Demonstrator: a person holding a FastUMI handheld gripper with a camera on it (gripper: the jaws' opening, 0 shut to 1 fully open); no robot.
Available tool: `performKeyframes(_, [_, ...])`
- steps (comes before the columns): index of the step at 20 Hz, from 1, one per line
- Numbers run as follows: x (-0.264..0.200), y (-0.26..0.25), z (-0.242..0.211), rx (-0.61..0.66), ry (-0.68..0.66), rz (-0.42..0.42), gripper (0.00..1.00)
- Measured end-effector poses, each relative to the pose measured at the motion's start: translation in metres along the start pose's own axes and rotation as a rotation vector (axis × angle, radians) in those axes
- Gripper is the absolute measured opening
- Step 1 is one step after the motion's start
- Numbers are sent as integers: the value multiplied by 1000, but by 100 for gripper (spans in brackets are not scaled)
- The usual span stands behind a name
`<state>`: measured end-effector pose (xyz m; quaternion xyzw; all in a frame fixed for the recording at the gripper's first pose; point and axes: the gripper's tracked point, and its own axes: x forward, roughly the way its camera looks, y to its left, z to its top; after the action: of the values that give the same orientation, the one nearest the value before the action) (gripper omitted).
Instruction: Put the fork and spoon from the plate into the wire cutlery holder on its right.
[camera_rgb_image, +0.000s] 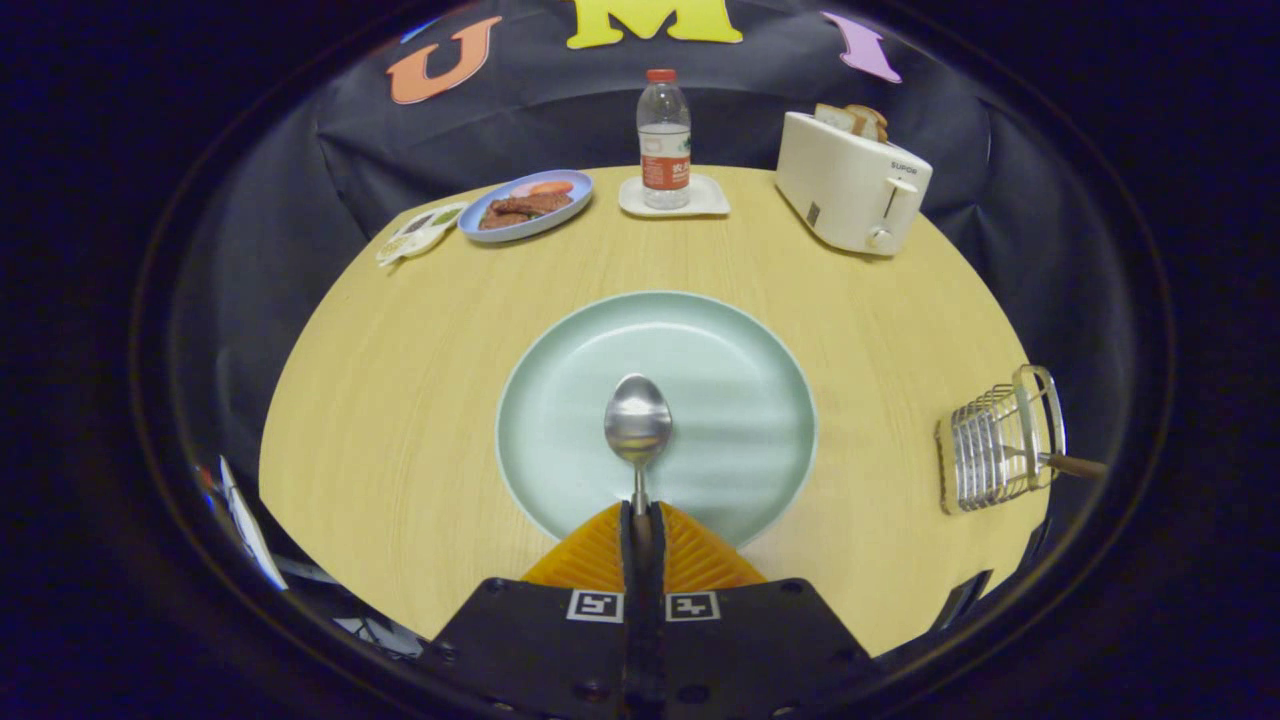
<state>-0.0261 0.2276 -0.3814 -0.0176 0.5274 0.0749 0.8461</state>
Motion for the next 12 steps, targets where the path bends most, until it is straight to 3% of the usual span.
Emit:
performKeyframes(8, [-99,-62,36,-31,5,58,0])
performKeyframes(12, [-140,-120,52,1,10,31,0])
